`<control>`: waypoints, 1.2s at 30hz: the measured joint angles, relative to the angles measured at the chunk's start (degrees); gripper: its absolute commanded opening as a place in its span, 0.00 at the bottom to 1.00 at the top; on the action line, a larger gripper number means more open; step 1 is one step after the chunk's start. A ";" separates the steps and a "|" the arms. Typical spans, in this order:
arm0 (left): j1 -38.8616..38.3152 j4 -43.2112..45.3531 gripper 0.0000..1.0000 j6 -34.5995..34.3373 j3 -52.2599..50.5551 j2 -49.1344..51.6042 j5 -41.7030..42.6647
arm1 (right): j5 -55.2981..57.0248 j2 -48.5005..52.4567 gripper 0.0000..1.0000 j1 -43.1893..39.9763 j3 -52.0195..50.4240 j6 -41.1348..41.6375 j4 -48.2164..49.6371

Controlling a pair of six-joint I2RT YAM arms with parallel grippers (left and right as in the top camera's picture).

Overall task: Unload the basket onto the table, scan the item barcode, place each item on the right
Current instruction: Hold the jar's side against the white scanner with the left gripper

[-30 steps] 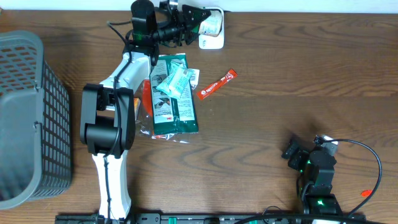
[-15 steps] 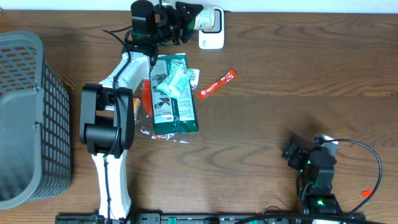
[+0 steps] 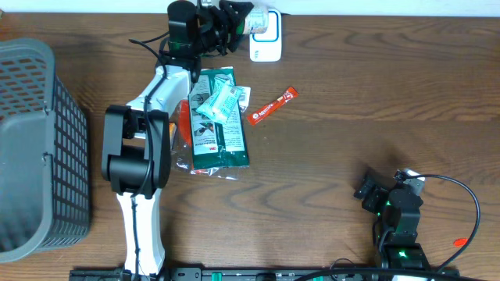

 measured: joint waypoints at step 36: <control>-3.98 7.98 0.19 -10.93 0.00 8.22 -5.29 | -0.02 0.00 0.99 0.00 0.00 0.00 0.15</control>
